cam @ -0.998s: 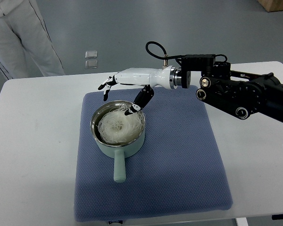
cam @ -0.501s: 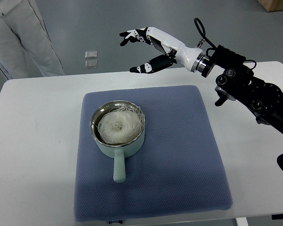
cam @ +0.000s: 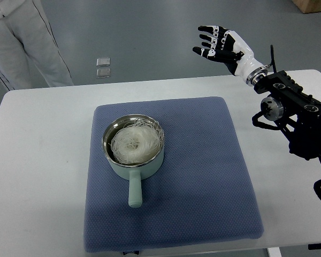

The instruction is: Put vermicelli into pot with right hand

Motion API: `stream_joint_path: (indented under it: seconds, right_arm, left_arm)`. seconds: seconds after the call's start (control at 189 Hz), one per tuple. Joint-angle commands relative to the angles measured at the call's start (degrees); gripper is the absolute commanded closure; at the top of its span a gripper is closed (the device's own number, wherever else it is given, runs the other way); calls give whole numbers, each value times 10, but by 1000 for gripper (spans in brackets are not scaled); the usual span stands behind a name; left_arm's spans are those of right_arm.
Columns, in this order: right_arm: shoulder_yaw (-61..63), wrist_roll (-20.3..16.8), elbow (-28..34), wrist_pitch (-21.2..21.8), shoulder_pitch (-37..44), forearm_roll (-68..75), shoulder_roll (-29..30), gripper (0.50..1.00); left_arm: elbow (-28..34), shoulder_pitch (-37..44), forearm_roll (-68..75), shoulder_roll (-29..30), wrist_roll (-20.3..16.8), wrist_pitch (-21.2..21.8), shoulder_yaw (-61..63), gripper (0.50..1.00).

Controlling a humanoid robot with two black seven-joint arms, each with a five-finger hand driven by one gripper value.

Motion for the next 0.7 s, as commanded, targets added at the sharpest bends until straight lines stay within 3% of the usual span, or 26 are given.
stream_joint_path:
  seconds: [0.0,0.348,0.697]
  right_arm:
    - [-1,-3,-11,-3,-2,38,2,603]
    - [-1,-17,-68,-53,-23,168,28,603]
    - [7,-11,-70,-90,-36,205,40,583]
  left_arm:
    - [1,0,0,0,0,0,0,500]
    - [0,0,0,0,0,0,0,500]
    - [0,0,0,0,0,0,0,500]
